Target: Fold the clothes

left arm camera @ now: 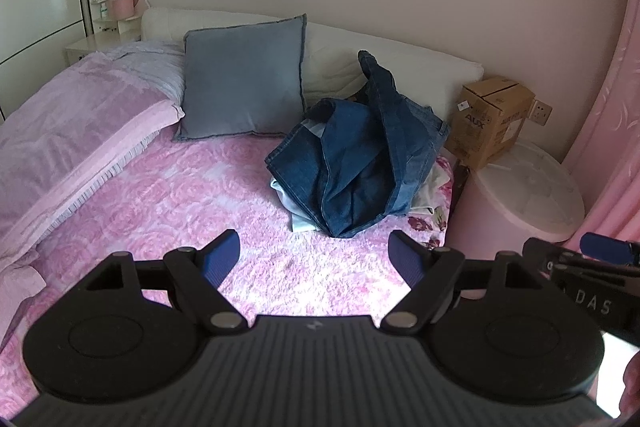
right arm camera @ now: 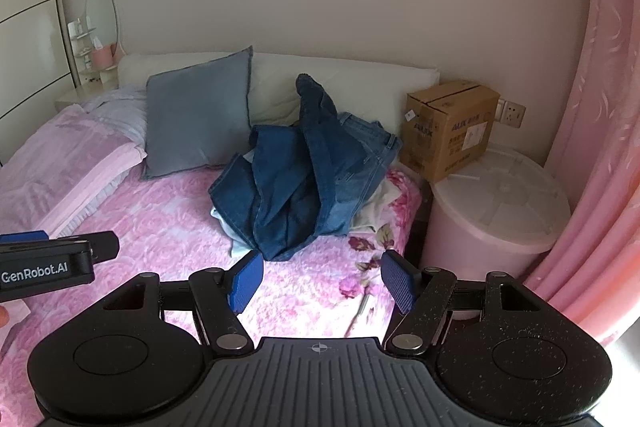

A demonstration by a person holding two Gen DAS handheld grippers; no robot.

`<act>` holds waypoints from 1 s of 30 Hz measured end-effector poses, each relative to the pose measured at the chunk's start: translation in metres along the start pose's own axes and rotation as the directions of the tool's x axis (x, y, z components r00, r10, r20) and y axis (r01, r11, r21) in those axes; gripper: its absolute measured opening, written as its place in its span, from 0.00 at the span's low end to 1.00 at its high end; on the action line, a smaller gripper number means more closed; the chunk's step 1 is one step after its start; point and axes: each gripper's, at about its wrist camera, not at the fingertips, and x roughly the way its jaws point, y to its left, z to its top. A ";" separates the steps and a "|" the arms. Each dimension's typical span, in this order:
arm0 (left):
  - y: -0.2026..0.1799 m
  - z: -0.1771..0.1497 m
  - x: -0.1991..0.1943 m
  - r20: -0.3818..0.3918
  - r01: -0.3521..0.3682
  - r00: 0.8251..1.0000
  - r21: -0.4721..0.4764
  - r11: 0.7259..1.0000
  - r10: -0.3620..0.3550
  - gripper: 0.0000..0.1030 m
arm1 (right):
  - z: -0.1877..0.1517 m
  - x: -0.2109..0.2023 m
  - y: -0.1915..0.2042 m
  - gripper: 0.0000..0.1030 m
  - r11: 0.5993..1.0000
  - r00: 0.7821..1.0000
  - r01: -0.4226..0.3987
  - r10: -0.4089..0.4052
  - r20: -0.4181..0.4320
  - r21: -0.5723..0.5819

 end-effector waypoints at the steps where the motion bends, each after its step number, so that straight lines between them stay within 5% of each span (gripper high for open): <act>1: 0.000 0.001 0.002 -0.004 0.001 1.000 -0.001 1.000 -0.001 0.76 | 0.001 0.002 -0.001 0.67 1.000 1.000 0.000 0.000 0.001 -0.006; 11: 0.001 0.011 0.041 -0.048 -0.018 0.999 -0.031 0.999 0.016 0.76 | 0.013 0.046 -0.013 0.67 0.999 0.999 -0.018 0.015 -0.048 -0.050; 30: -0.041 0.083 0.170 -0.122 -0.021 0.992 -0.044 0.999 0.015 0.76 | 0.086 0.169 -0.060 0.67 0.996 0.990 -0.035 0.023 -0.137 -0.085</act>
